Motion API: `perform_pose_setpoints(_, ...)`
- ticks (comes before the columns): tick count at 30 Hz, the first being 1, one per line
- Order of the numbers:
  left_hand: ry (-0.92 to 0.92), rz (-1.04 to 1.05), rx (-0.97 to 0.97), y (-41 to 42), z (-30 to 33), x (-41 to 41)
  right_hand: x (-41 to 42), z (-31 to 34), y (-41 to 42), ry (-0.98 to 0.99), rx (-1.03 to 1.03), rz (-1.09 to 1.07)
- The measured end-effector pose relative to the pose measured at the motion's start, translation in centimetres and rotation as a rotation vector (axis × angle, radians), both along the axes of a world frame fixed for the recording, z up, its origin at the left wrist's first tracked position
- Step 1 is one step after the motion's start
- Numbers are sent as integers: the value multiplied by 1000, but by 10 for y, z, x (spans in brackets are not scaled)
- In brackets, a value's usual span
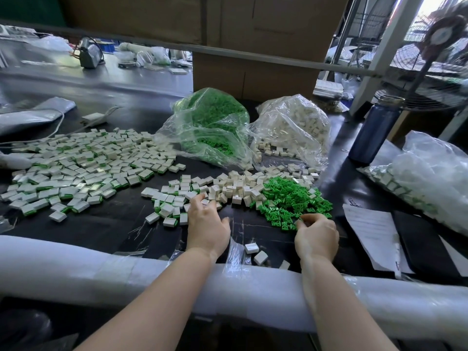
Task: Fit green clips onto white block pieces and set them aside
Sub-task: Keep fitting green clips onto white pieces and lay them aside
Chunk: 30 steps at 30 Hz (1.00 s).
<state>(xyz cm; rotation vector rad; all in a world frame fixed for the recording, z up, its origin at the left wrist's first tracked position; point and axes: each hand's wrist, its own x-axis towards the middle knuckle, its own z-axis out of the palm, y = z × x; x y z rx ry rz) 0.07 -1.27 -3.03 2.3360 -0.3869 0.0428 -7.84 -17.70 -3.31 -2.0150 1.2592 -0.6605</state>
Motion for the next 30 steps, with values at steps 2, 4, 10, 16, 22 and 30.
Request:
perform_pose_setpoints(2,-43,-14,6,0,0,-1,-1,0,1,-37,12,-2)
perform_pose_setpoints(4,-101,-40,0,-1,0,-2,-1,1,1,-84,16,-4)
perform_pose_setpoints(10,-175,-158,125,-3,-5,-2,-3,6,7,-182,-8,32)
perform_pose_setpoints(16,-159,-317,309,-12,-9,3,-1,7,17,-200,-146,217)
perform_pose_setpoints(22,-69,-354,440,-17,-13,6,0,5,18,-197,-194,271)
perform_pose_setpoints(30,-164,-308,362,-15,-10,5,1,4,19,-209,-191,291)
